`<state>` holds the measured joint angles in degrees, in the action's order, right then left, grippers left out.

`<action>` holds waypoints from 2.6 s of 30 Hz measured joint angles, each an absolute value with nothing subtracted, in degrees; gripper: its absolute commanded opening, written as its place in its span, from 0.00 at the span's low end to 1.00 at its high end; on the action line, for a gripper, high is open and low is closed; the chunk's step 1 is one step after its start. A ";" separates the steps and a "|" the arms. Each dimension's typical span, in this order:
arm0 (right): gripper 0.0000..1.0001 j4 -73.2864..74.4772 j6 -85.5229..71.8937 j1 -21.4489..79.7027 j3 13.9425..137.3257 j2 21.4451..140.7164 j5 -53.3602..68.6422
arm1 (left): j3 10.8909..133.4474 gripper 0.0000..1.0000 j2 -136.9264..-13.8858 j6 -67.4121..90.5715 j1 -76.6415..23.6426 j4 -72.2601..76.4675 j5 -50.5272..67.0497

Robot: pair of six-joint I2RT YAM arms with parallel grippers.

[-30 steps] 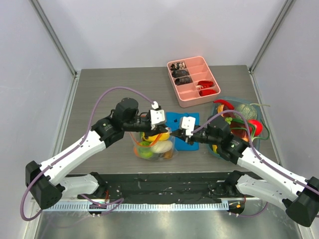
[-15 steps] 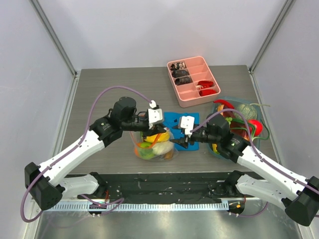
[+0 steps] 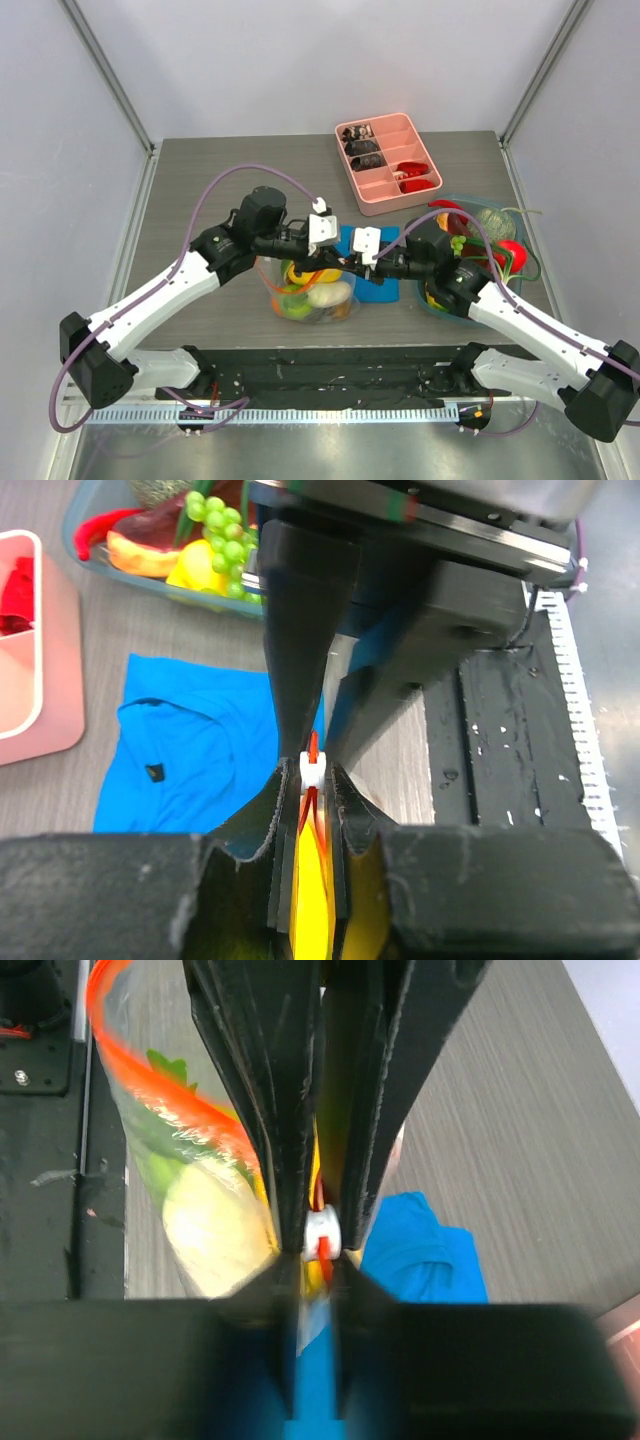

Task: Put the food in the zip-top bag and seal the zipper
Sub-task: Zip the zipper food storage bag at the center of the board, then place the zipper food storage bag at the center of the board.

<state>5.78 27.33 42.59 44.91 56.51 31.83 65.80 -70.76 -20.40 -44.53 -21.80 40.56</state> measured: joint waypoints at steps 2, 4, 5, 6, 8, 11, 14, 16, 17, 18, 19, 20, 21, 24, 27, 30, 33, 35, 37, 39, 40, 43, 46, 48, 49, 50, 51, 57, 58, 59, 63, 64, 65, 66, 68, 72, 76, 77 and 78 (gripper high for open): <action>0.01 6.04 27.55 42.59 44.91 56.53 31.70 | 65.80 0.00 -70.78 -20.73 -44.73 -22.59 40.56; 0.01 6.28 27.57 42.59 44.91 56.53 31.48 | 65.82 0.00 -70.78 -21.67 -44.88 -23.00 40.01; 0.01 6.35 27.62 42.59 44.91 56.53 31.31 | 65.82 0.00 -70.76 -21.91 -44.86 -23.11 39.77; 0.01 6.44 27.73 42.59 44.91 56.51 31.14 | 65.82 0.00 -70.74 -22.11 -44.73 -23.22 39.64; 0.01 6.52 27.94 42.61 44.82 56.25 30.70 | 65.82 0.00 -70.61 -22.85 -44.47 -23.77 39.59; 0.01 6.50 28.16 42.65 44.25 55.24 30.41 | 65.36 0.00 -69.67 -23.81 -43.64 -25.10 39.24; 0.01 6.50 28.36 42.65 43.81 54.22 30.13 | 64.34 0.00 -68.10 -24.82 -42.24 -26.46 39.05; 0.01 6.46 28.38 42.65 43.57 53.65 30.06 | 64.07 0.00 -67.31 -25.61 -41.41 -27.46 39.05; 0.01 6.39 28.38 42.68 43.44 53.36 30.04 | 64.03 0.00 -66.98 -26.04 -40.97 -28.03 39.05; 0.01 6.35 28.38 42.68 43.27 53.10 29.98 | 63.94 0.00 -66.72 -26.37 -40.58 -28.42 39.05; 0.01 6.22 28.40 42.68 43.13 52.86 29.85 | 63.92 0.00 -66.50 -26.89 -40.18 -29.08 39.05; 0.01 6.17 28.40 42.68 42.98 52.69 29.74 | 63.92 0.00 -66.28 -27.31 -39.88 -29.58 39.05; 0.01 6.00 28.40 42.68 42.74 52.45 29.61 | 63.83 0.00 -65.95 -27.73 -39.48 -30.20 39.00; 0.01 5.61 28.47 42.70 41.91 51.51 29.21 | 63.61 0.00 -64.64 -29.17 -38.24 -32.36 38.63; 0.01 4.91 28.73 42.70 40.66 50.06 28.75 | 63.51 0.00 -63.02 -30.41 -36.86 -34.68 38.13; 0.01 4.38 28.86 42.68 39.48 48.49 28.25 | 63.51 0.00 -61.47 -31.73 -34.79 -37.28 37.74; 0.01 4.38 29.06 42.68 38.76 47.46 27.77 | 63.51 0.00 -60.14 -32.97 -31.90 -40.21 37.28; 0.01 4.40 29.21 42.63 38.48 47.05 27.38 | 63.46 0.00 -59.13 -34.00 -29.58 -42.11 37.04; 0.01 4.43 29.28 42.52 38.22 46.61 27.05 | 63.46 0.00 -58.19 -34.96 -27.18 -43.90 36.82; 0.01 4.43 29.39 42.33 38.02 46.22 26.83 | 63.46 0.00 -57.54 -35.59 -24.80 -45.39 36.88; 0.01 4.45 29.45 42.15 37.91 45.98 26.74 | 63.46 0.00 -57.25 -36.16 -23.59 -46.24 36.95; 0.01 4.64 29.56 41.60 37.47 45.23 26.63 | 63.42 0.00 -56.60 -37.17 -20.47 -48.64 36.91; 0.01 5.10 29.80 41.21 37.12 44.60 26.63 | 63.29 0.00 -55.83 -38.26 -18.11 -50.54 36.64; 0.01 5.43 29.95 41.01 36.93 44.38 26.63 | 63.29 0.00 -55.35 -38.96 -16.64 -51.81 36.45; 0.01 5.61 30.06 40.95 36.88 44.36 26.63 | 63.29 0.00 -55.09 -39.55 -15.75 -52.69 36.32; 0.01 5.65 30.09 40.95 36.84 44.36 26.63 | 63.29 0.00 -54.92 -39.92 -15.20 -53.30 36.07; 0.01 5.72 30.09 40.91 36.80 44.36 26.63 | 63.29 0.00 -54.68 -40.49 -14.61 -54.11 35.88; 0.01 5.74 30.06 40.80 36.75 44.36 26.96 | 63.11 0.21 -52.73 -44.12 -12.73 -58.30 34.52; 0.01 5.74 30.04 40.80 36.75 44.36 27.22 | 63.05 0.35 -52.16 -44.82 -12.73 -59.07 34.63; 0.01 5.74 30.02 40.80 36.75 44.42 27.53 | 63.00 0.55 -51.53 -45.50 -12.71 -59.72 35.00; 0.01 5.80 29.82 40.47 36.77 45.47 28.49 | 63.13 0.70 -49.15 -44.99 -12.21 -60.27 37.19; 0.01 5.76 29.80 40.36 36.82 45.98 28.75 | 63.37 0.71 -49.10 -44.16 -12.25 -59.86 38.06; 0.01 5.65 29.78 40.36 36.88 46.59 28.99 | 63.64 0.72 -49.19 -43.44 -12.36 -59.48 38.81; 0.01 5.65 29.78 40.36 36.97 47.18 29.19 | 64.03 0.73 -49.65 -42.37 -13.02 -58.83 39.51; 0.01 5.58 29.80 40.36 37.10 48.14 29.76 | 65.63 0.75 -51.66 -40.38 -15.38 -57.12 40.14; 0.01 5.61 30.06 40.36 37.52 49.06 31.16 | 67.66 0.79 -56.27 -37.23 -22.17 -52.16 40.05; 0.01 5.65 30.52 40.38 38.50 49.41 31.90 | 67.68 0.79 -61.25 -35.97 -27.00 -48.10 39.29; 0.01 5.67 30.70 40.45 38.92 49.56 32.10 | 67.68 0.79 -62.48 -35.92 -28.03 -46.96 39.05; 0.01 5.67 30.85 40.49 39.16 49.69 32.18 | 67.70 0.78 -63.24 -35.94 -28.58 -46.37 38.98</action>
